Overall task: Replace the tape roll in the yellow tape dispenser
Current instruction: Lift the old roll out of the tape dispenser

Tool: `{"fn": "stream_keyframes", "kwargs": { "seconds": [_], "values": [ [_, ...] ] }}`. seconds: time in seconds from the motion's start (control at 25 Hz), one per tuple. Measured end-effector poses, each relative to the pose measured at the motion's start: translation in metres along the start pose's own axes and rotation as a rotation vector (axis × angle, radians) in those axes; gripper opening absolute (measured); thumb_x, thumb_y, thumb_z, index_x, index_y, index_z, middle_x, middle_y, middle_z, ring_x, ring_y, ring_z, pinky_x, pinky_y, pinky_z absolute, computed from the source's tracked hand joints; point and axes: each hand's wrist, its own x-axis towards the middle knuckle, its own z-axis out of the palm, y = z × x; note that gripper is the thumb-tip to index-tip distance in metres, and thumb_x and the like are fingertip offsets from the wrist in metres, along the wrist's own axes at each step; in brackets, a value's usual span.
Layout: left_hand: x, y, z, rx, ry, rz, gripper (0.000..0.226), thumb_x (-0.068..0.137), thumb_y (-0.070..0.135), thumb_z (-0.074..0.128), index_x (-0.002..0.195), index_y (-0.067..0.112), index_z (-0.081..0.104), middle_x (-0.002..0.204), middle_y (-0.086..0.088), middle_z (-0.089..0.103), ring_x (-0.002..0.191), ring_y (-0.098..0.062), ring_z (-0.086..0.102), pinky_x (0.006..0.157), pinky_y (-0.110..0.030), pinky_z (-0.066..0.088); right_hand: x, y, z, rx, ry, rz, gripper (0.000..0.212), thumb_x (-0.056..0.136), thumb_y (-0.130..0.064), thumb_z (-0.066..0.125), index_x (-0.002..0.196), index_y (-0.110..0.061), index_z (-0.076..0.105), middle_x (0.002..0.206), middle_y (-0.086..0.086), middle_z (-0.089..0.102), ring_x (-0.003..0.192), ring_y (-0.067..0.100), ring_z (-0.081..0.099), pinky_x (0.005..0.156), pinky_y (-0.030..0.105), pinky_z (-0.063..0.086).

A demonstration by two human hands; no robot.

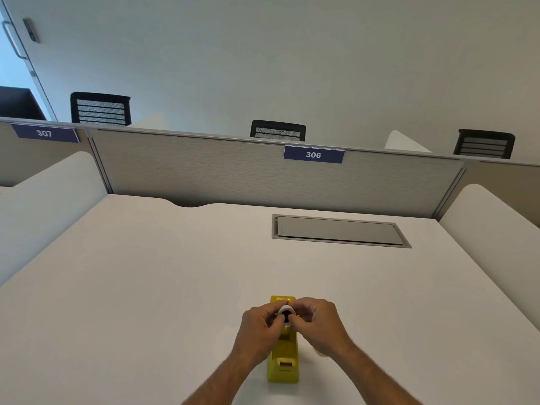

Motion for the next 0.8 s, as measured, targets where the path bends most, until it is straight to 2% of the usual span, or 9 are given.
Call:
{"fn": "stream_keyframes", "kwargs": {
  "seconds": [0.12,0.32,0.4,0.52,0.68,0.8],
  "values": [
    [-0.0015,-0.0009,0.0045,0.024,0.027,0.010,0.033,0.092,0.016,0.061,0.102,0.045,0.073,0.075,0.018,0.074,0.061,-0.003,0.060,0.058,-0.013,0.049,0.0005,-0.0015,0.0022,-0.046,0.018,-0.027,0.024,0.079,-0.018,0.070,0.088,-0.039,0.078,0.080,-0.015,0.079,0.077,0.003,0.074,0.074,0.029,0.064],
    [0.0006,0.0015,0.0054,0.023,0.068,0.023,0.036,0.090,0.012,0.060,0.104,0.041,0.074,0.062,0.021,0.069,0.050,-0.003,0.051,0.050,-0.011,0.040,0.0009,-0.0040,0.0019,-0.075,0.067,-0.076,0.024,0.080,-0.019,0.068,0.091,-0.038,0.078,0.077,-0.015,0.079,0.074,0.004,0.074,0.071,0.033,0.063],
    [0.0017,0.0037,0.0065,0.017,0.092,0.028,0.040,0.089,0.010,0.060,0.100,0.047,0.073,0.066,0.018,0.072,0.050,-0.004,0.052,0.050,-0.015,0.044,0.0005,-0.0053,0.0036,-0.076,0.089,-0.100,0.024,0.082,-0.021,0.068,0.093,-0.040,0.077,0.078,-0.017,0.079,0.075,0.003,0.074,0.071,0.032,0.063],
    [0.0027,0.0053,0.0086,-0.001,0.127,0.023,0.041,0.088,0.009,0.060,0.099,0.047,0.072,0.074,0.019,0.075,0.058,-0.010,0.063,0.057,-0.021,0.052,-0.0008,-0.0060,0.0073,-0.095,0.124,-0.130,0.021,0.085,-0.023,0.067,0.095,-0.038,0.077,0.079,-0.016,0.079,0.077,0.003,0.073,0.071,0.031,0.063],
    [0.0038,0.0041,0.0098,-0.001,0.131,0.028,0.034,0.088,0.009,0.062,0.106,0.033,0.075,0.078,0.018,0.076,0.063,-0.005,0.067,0.058,-0.012,0.050,-0.0016,-0.0040,0.0109,-0.107,0.184,-0.148,0.019,0.084,-0.019,0.066,0.090,-0.032,0.078,0.072,-0.013,0.077,0.068,0.007,0.071,0.064,0.033,0.061],
    [0.0050,0.0059,0.0085,-0.017,0.108,0.042,0.032,0.087,0.011,0.064,0.108,0.033,0.075,0.084,0.019,0.077,0.070,-0.003,0.070,0.061,-0.012,0.052,0.0002,-0.0009,0.0088,-0.112,0.220,-0.149,0.014,0.083,-0.018,0.066,0.083,-0.028,0.076,0.066,-0.009,0.074,0.063,0.013,0.068,0.059,0.037,0.058]
  ]
}}
